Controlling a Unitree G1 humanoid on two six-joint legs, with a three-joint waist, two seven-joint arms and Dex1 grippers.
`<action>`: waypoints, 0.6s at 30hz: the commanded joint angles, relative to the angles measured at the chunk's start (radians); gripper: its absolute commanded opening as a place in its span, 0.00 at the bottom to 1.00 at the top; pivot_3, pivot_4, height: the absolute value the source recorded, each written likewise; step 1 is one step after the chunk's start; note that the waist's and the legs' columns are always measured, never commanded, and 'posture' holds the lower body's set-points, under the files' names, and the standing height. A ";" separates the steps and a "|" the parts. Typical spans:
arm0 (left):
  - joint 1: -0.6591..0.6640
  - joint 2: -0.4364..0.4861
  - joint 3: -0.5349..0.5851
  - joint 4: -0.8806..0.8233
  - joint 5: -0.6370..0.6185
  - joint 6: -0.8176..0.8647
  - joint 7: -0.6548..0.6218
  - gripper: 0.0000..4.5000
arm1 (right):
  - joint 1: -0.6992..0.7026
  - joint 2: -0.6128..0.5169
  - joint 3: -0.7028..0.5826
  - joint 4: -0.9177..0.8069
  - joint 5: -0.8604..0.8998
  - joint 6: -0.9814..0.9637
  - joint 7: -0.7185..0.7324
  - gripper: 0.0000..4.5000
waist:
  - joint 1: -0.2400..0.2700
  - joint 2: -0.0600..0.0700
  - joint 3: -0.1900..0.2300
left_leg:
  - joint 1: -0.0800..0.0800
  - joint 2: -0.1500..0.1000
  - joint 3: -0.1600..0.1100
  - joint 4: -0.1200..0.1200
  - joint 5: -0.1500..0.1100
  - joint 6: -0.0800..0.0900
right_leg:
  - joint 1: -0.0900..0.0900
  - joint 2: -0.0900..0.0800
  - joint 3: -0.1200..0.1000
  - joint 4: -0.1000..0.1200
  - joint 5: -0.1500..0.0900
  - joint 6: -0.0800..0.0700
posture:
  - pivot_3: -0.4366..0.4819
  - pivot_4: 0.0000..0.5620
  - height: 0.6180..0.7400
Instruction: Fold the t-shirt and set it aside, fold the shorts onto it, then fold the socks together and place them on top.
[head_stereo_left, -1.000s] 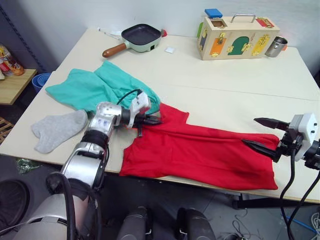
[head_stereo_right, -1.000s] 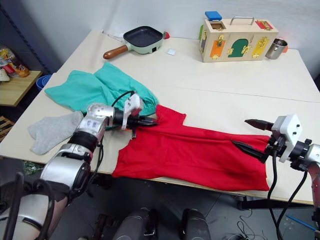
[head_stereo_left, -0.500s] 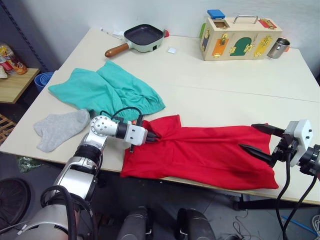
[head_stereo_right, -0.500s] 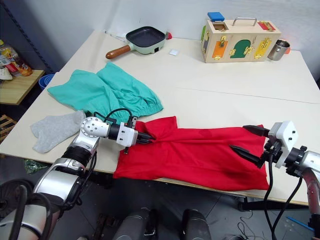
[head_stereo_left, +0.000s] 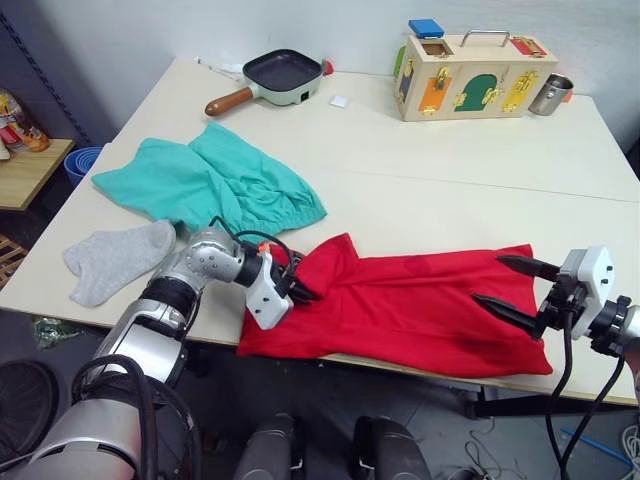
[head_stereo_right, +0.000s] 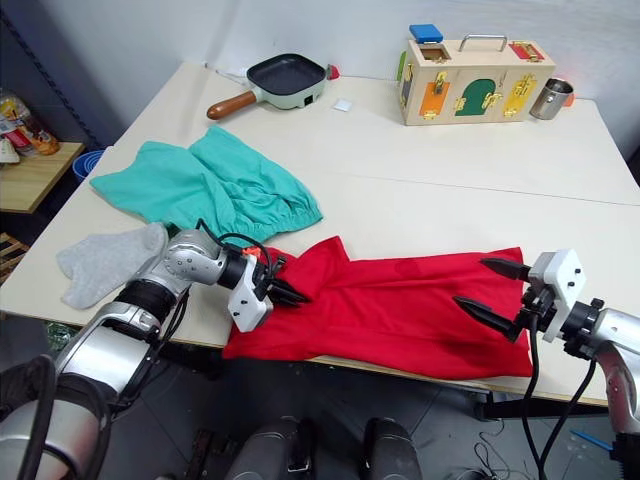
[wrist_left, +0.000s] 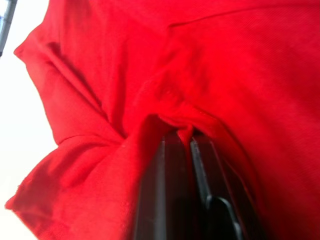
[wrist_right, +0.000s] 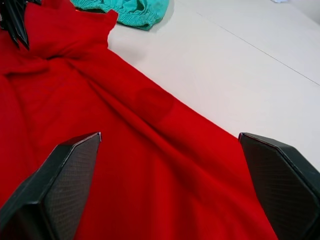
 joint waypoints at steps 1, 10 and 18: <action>0.009 0.010 0.013 -0.057 -0.179 0.142 -0.130 0.27 | -0.006 0.009 -0.003 0.004 0.003 -0.016 -0.003 1.00 | 0.000 0.000 0.000 | 0.000 0.000 0.000 0.000 0.000 0.000 | 0.000 0.000 0.000 0.000 0.000 0.000 | 0.48 0.27 1.00; 0.169 0.092 0.182 -0.533 -0.551 0.962 -0.202 0.87 | -0.010 0.013 -0.011 0.043 0.004 -0.033 0.007 1.00 | -0.012 0.000 0.000 | 0.000 0.000 -0.001 0.001 0.000 0.000 | 0.001 0.000 0.000 0.001 0.000 0.000 | 0.48 0.27 1.00; 0.221 0.156 0.325 -0.810 -0.752 2.022 0.167 0.87 | -0.008 0.018 -0.008 0.054 0.010 -0.039 0.009 1.00 | -0.015 0.000 0.000 | 0.000 0.000 -0.002 0.001 0.000 0.000 | 0.001 0.001 0.001 0.002 0.000 0.000 | 0.48 0.27 1.00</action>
